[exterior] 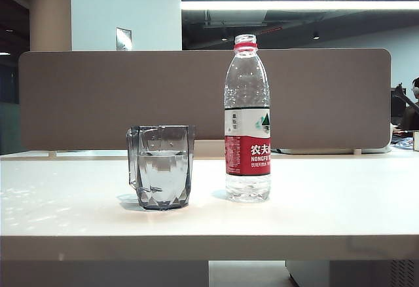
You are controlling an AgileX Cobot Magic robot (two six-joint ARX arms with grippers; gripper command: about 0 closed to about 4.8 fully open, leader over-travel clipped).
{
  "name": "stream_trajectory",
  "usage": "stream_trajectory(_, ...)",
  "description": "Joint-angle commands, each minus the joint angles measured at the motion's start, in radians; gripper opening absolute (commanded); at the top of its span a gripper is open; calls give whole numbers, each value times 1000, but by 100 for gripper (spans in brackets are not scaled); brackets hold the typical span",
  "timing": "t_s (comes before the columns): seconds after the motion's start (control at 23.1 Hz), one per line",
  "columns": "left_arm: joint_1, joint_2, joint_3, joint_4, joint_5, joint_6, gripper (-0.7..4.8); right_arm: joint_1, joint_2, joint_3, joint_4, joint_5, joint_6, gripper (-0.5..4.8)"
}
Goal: Pick up the mineral water bottle on the table and pour water into the mug until it's half full.
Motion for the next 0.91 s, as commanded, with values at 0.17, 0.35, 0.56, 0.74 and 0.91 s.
stream_trajectory(0.17,-1,1,-5,14,5,-63,-5,1,-1,-8,11,1,4,-5)
stream_trajectory(0.35,-1,1,-9,20,-27,-79,-5,1,-1,-8,11,1,4,-5)
stream_trajectory(0.56,-1,1,-9,20,-26,-77,-5,1,-1,-8,11,1,4,-5)
stream_trajectory(0.74,-1,1,-9,20,-26,-77,-5,1,-1,-8,11,1,4,-5)
stream_trajectory(0.91,-2,1,-9,20,-26,-77,-5,1,-1,-8,11,1,4,-5)
